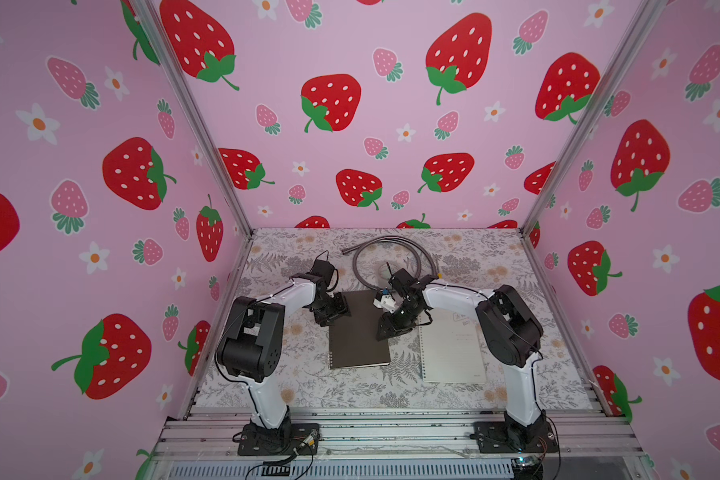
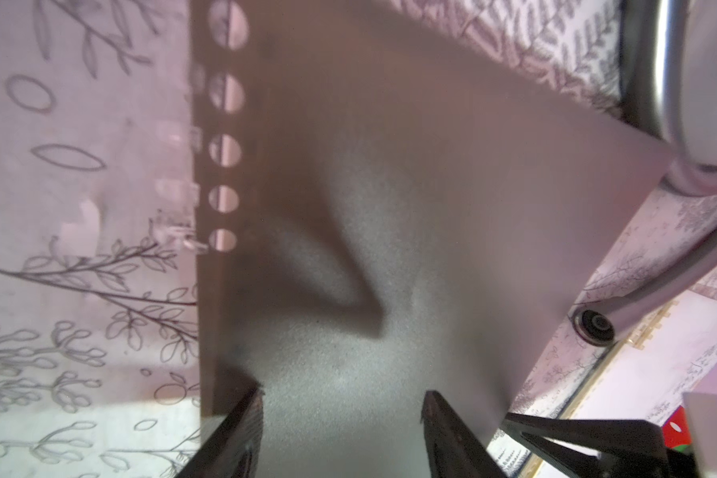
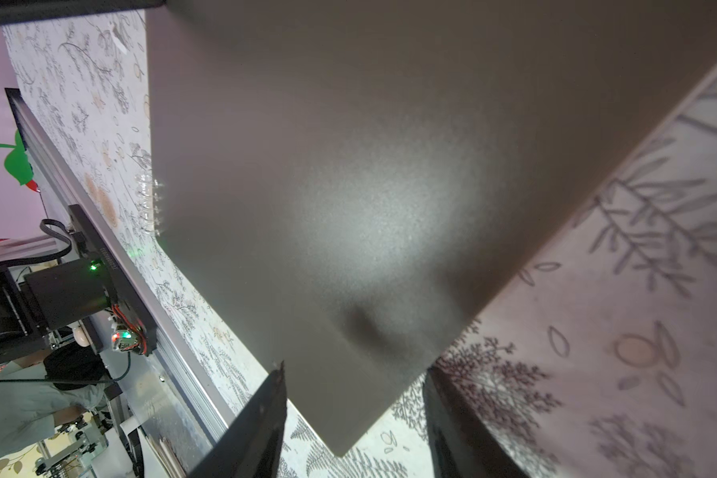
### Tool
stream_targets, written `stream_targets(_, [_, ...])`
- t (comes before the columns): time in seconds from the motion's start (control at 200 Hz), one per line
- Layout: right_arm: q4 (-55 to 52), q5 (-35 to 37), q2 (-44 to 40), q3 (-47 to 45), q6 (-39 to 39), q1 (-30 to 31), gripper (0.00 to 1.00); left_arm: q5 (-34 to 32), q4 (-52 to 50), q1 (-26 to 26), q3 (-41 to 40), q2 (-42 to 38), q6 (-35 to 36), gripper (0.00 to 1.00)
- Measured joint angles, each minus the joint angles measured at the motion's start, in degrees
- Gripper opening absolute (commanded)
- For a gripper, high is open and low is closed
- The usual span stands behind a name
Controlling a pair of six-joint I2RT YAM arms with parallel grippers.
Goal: Tear off pages from different notebooks
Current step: Open the notebook at the center of the board.
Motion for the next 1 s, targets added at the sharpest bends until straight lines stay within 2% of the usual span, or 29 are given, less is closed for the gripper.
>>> stream_targets(0.67, [1.64,-8.09,0.83,0.59,1.36,-0.52,0.47,0.79,2.54,-0.39,-0.39,-0.02,-0.24,0.63])
stream_targets(1.0, [4.48,-10.71,0.81,5.20,3.17,-0.48,0.43,1.05,2.91,-0.50,-0.46,-0.02,-0.24,0.63])
